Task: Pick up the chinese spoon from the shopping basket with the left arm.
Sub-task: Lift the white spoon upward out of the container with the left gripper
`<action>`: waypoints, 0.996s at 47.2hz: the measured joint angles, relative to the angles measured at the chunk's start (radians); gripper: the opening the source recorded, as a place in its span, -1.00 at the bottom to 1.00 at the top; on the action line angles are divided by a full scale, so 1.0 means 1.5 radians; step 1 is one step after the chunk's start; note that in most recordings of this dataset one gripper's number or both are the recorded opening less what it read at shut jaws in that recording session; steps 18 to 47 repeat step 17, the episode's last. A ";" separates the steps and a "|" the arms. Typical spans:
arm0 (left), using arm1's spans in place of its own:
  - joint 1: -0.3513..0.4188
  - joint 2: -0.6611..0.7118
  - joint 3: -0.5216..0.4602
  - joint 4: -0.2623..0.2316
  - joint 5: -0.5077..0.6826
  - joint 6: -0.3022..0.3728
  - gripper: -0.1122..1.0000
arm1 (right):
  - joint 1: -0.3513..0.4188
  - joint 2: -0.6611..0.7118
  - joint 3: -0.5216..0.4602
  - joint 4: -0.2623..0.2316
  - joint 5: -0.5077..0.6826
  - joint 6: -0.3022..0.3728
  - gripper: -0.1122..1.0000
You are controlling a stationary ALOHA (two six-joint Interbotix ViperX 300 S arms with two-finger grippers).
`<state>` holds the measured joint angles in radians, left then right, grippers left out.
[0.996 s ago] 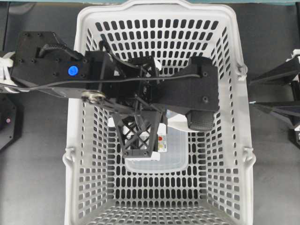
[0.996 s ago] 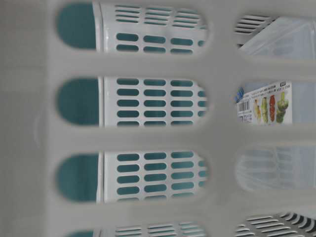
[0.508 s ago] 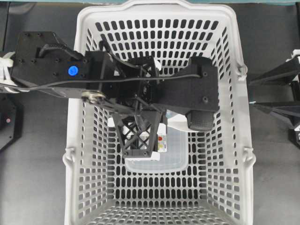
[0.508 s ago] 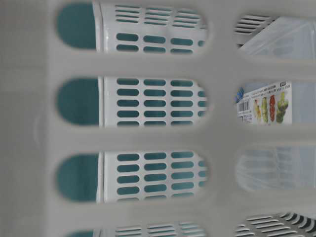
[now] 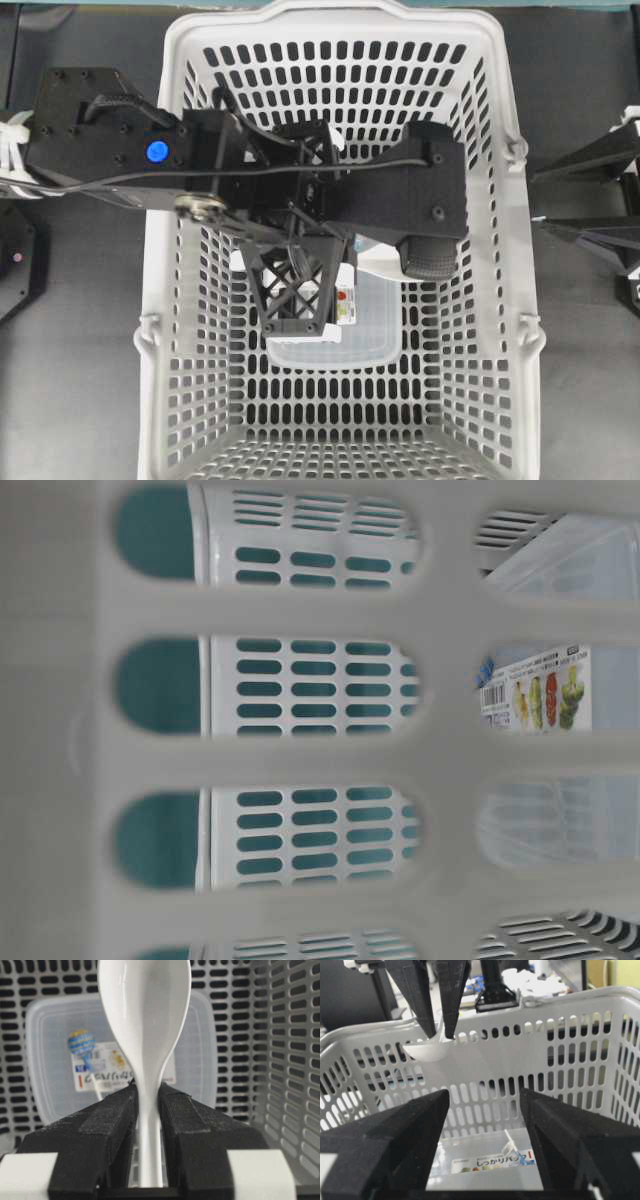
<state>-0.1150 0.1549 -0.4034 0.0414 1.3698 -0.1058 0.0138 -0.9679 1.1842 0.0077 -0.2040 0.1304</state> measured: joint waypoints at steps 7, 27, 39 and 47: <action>0.000 0.000 0.000 -0.001 0.000 0.000 -0.56 | 0.000 -0.001 0.002 0.000 0.000 -0.001 0.23; 0.000 0.000 0.000 0.000 0.000 0.000 -0.56 | 0.000 -0.001 0.003 0.000 0.001 0.000 0.23; 0.000 0.000 0.000 0.000 0.000 0.000 -0.56 | 0.000 -0.001 0.003 0.000 0.001 0.000 0.23; 0.000 0.000 0.000 0.000 0.000 0.000 -0.56 | 0.000 -0.001 0.003 0.000 0.001 0.000 0.23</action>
